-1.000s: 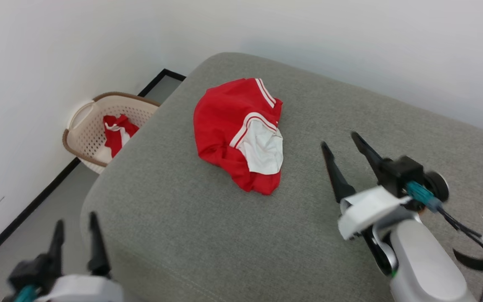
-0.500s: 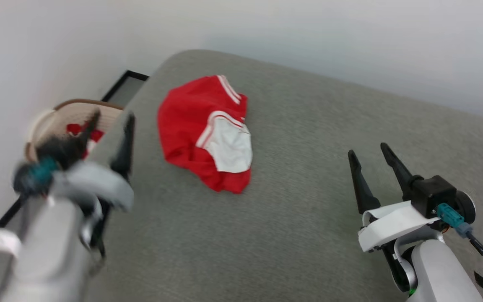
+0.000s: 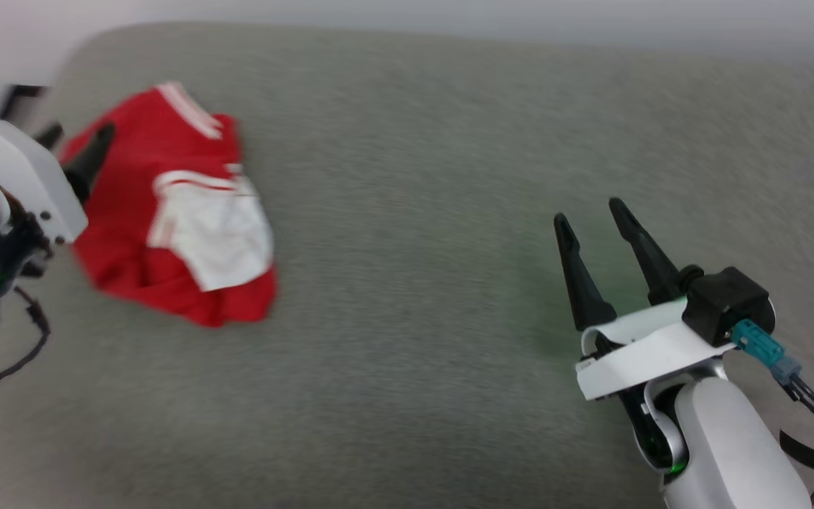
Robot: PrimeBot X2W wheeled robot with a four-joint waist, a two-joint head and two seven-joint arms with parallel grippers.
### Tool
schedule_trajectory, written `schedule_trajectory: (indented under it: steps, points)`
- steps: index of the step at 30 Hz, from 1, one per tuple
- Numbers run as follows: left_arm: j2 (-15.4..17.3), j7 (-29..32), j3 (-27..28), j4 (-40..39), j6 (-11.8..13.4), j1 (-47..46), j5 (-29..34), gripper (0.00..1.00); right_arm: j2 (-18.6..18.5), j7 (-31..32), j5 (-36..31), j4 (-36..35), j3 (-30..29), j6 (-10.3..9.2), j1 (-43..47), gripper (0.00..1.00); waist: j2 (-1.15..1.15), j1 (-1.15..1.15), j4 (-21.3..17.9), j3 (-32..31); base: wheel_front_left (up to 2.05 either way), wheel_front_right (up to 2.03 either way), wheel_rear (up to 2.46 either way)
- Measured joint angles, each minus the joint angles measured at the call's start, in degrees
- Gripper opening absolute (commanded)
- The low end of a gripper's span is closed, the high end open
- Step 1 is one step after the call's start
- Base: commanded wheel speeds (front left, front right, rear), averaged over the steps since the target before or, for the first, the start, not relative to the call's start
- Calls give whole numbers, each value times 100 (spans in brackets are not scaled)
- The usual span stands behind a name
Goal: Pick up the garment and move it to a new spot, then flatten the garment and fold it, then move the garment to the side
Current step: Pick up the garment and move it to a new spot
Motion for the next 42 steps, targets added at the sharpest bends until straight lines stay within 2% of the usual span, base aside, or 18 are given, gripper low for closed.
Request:
schedule_trajectory:
  steps: [5,7,9,13,21,22,24,25,31,33,42]
  points:
    - [494,1462,-612,-125,0,-110,-799,100,1,0,43,-237,113,0,-132,100,0,0,-534,351,0,0,0]
    - [676,1749,-786,-127,0,-119,-926,100,5,-1,43,-341,133,0,-155,100,0,0,-723,497,0,0,0]
    - [788,1889,-879,-25,0,-165,-1029,100,0,-1,42,-427,148,0,-174,100,0,0,-882,651,0,0,0]
    - [814,1987,-1004,264,0,-237,-1228,100,3,-1,-2,-608,210,0,-231,100,0,0,-1151,950,0,0,0]
    - [1068,2003,-1159,657,-12,-343,-1486,99,4,-1,-33,-898,291,0,-252,100,0,0,-1617,1314,0,0,0]
    - [1088,1982,-1178,669,-11,-354,-1522,53,4,-1,-54,-924,298,0,-250,100,0,0,-1647,1331,0,0,0]
    - [1109,1860,-1214,659,-4,-364,-1607,9,2,0,-63,-940,287,0,-242,100,0,0,-1664,1322,0,0,0]
    - [1102,1768,-1228,667,-2,-363,-1642,0,5,0,-74,-947,286,0,-241,100,0,0,-1663,1304,0,0,0]
    - [1055,1135,-1440,458,24,-331,-1684,0,5,0,-47,-835,276,0,-195,100,0,0,-1605,1043,0,0,0]
    - [929,937,-1469,238,20,-333,-1801,0,9,0,1,-799,263,0,-112,100,0,0,-1559,899,0,0,0]
    - [748,898,-1538,-1474,3,-490,-2520,0,11,-1,307,-843,52,0,275,100,0,0,-1414,245,0,0,0]
